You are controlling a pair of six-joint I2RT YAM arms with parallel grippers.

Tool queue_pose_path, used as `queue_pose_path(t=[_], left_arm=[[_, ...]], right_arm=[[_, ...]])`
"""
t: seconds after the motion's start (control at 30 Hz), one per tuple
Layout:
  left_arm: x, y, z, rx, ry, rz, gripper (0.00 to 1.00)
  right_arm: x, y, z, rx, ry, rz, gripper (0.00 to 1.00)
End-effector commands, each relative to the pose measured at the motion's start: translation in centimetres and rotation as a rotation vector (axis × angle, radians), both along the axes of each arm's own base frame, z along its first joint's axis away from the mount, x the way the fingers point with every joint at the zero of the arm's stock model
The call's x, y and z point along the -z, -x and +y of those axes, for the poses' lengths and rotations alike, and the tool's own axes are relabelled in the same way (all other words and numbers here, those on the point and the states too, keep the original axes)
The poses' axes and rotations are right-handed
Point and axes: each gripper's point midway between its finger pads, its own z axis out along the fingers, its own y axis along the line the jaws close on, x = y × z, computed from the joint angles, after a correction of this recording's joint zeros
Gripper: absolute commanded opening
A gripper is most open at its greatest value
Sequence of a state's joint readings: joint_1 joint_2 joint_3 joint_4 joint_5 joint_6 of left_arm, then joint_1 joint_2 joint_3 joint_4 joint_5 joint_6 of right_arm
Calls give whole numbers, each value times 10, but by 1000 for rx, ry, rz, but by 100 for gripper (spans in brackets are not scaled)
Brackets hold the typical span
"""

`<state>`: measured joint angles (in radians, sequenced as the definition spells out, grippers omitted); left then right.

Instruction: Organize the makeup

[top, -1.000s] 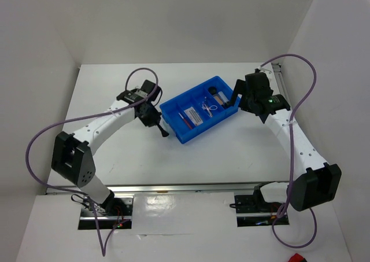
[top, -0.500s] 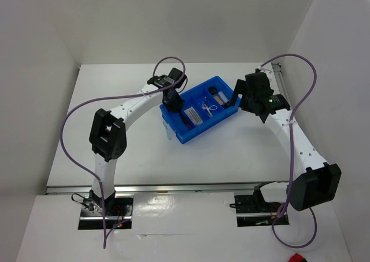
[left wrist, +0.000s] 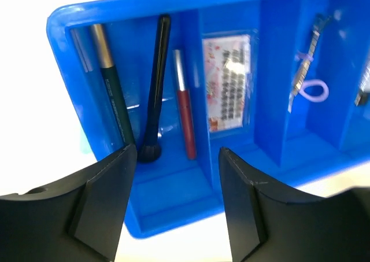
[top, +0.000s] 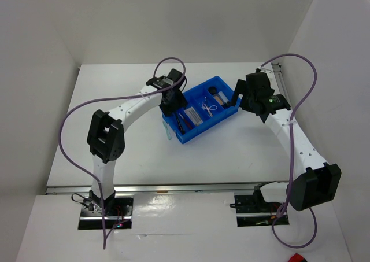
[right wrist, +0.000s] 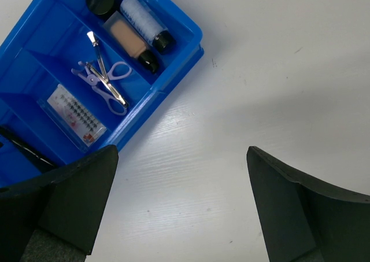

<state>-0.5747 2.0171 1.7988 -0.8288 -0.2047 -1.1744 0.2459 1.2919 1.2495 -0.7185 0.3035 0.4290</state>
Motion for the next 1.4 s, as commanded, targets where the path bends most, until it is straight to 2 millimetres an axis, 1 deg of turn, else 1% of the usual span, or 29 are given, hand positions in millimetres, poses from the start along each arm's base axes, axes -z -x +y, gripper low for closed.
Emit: queue_pose_path(t=[0.0, 0.1, 0.13, 0.2, 0.27, 0.3, 0.37, 0.4, 0.43, 0.47, 0.5, 0.53, 0.57, 0.6, 0.63, 0.67, 0.7, 0.77, 0.8, 0.87, 0.9, 0.97, 1.03, 1.07, 1.1, 1.2, 1.3, 1.33, 1.37], left_arm=[[-66, 2, -11, 73, 58, -146, 72], [-94, 6, -13, 100, 56, -219, 72], [-113, 4, -11, 88, 70, -267, 72], [-130, 3, -5, 76, 61, -313, 70], [-154, 5, 4, 74, 51, -365, 66], [-162, 6, 14, 57, 17, -387, 64], [-175, 9, 30, 40, -32, -421, 58], [-194, 16, 41, 26, -39, -462, 56], [-196, 16, 66, -15, -98, -467, 55], [-201, 19, 80, -33, -121, -477, 55], [-216, 28, 98, -68, -124, -506, 55], [-221, 32, 117, -109, -155, -511, 55], [-217, 41, 142, -149, -199, -479, 55], [-221, 48, 158, -179, -216, -478, 55], [-227, 55, 174, -217, -221, -481, 55], [-237, 69, 197, -278, -220, -495, 55], [-239, 81, 213, -306, -244, -481, 57], [-251, 103, 239, -379, -233, -502, 58], [-258, 109, 246, -401, -225, -523, 58], [-260, 120, 254, -419, -206, -533, 58], [-262, 128, 263, -437, -213, -542, 59], [-259, 130, 264, -427, -200, -532, 59], [-258, 130, 267, -428, -196, -524, 63], [-255, 132, 264, -404, -191, -505, 64], [-247, 132, 265, -405, -200, -472, 64], [-236, 132, 261, -379, -188, -437, 67], [-225, 131, 256, -333, -181, -410, 67], [-225, 127, 255, -333, -181, -410, 67], [-220, 127, 256, -324, -181, -396, 67]], right_arm=[[-16, -3, -3, 8, -2, -50, 100], [-16, -3, -3, 8, -2, -50, 100], [-19, -4, -3, 8, -4, -58, 100], [-23, -5, -1, -1, -14, -65, 100], [-28, -6, 5, -30, -30, -73, 98], [-28, -7, 15, -69, -30, -69, 96], [-39, -9, 40, -153, -36, -97, 92], [-41, -8, 57, -200, -39, -100, 87], [-45, 1, 96, -308, -31, -111, 86], [-48, 0, 122, -367, -34, -110, 84], [-46, 5, 143, -415, -25, -98, 84], [-45, 21, 184, -524, -28, -92, 82], [-38, 24, 212, -580, -18, -65, 81], [-34, 32, 234, -629, -14, -55, 81], [-28, 52, 265, -713, -9, -43, 79], [-16, 54, 287, -740, -2, -16, 75], [-10, 61, 303, -786, -18, -2, 73], [2, 72, 329, -842, -37, 27, 68], [17, 72, 342, -862, -60, 60, 64], [29, 68, 353, -866, -73, 76, 61], [41, 63, 361, -865, -64, 91, 61], [55, 60, 369, -863, -64, 117, 61], [77, 50, 377, -838, -35, 140, 64], [83, 47, 379, -831, -25, 144, 64], [98, 42, 383, -814, -8, 168, 64], [122, 29, 388, -770, 36, 182, 64], [140, 21, 382, -705, 91, 201, 64], [152, 20, 379, -686, 111, 223, 64], [153, 12, 374, -659, 130, 216, 64]])
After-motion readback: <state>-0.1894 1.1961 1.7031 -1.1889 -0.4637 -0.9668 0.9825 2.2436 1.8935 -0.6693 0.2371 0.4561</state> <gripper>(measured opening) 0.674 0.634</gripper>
